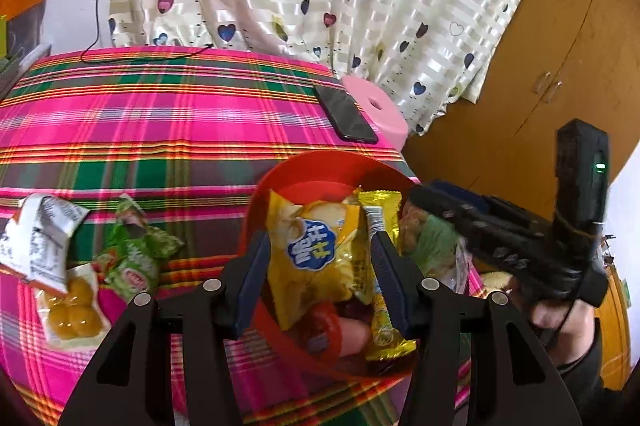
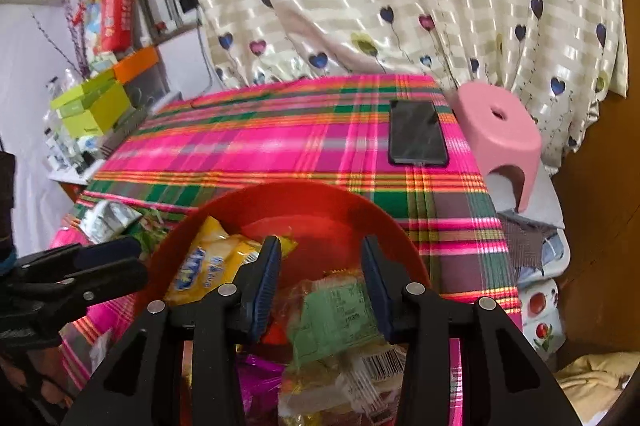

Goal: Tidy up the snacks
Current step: 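Lower the nut bag into the basket and open the right tool, then withdraw both tools from the basket toward the remaining snacks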

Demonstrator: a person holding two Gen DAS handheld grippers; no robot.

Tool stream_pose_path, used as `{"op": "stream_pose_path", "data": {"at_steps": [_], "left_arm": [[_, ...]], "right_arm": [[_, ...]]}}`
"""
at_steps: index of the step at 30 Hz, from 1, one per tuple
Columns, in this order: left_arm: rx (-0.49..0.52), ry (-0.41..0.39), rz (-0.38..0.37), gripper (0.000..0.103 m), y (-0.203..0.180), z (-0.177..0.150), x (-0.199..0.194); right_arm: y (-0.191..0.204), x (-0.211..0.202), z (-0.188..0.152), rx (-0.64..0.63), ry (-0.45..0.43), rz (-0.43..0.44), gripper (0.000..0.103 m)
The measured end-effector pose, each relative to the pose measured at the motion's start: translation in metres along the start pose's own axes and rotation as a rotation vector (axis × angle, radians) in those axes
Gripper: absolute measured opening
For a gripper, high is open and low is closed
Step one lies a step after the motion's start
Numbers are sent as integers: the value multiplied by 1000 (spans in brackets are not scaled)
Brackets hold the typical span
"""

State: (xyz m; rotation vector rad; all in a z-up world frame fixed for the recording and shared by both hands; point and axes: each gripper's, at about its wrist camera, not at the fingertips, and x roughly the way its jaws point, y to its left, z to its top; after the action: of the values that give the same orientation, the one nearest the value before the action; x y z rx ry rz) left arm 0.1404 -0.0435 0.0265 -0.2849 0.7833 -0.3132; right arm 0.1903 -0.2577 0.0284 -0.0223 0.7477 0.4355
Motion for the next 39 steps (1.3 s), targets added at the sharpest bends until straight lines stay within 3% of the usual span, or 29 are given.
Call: {"op": "stream_pose_path", "data": {"at_steps": [5,10,16,21,26,39], "left_arm": [[9,-8,14,53,3,-6,-7],[-3,-8,13,53,9,-15,-15],[-28,-6,28,53,19,-23,-23],[-34,-18,46,53,24,-27,-33],[-31,-29,70,53,28,-33,-43],[-51,-58,153,53,49,-64,-78]], "right_arm": [[2,-31,-11,-18,-20,-20,39],[6,-43,-35,-24,33,-75,19],[6,-29,-40,-35,59,-93,16],[0,-9,-20,-21,40,-90,16],[6,-25,-20,-19,15,-66,16],[47,-79,-47,-63,-9,-7,39]]}}
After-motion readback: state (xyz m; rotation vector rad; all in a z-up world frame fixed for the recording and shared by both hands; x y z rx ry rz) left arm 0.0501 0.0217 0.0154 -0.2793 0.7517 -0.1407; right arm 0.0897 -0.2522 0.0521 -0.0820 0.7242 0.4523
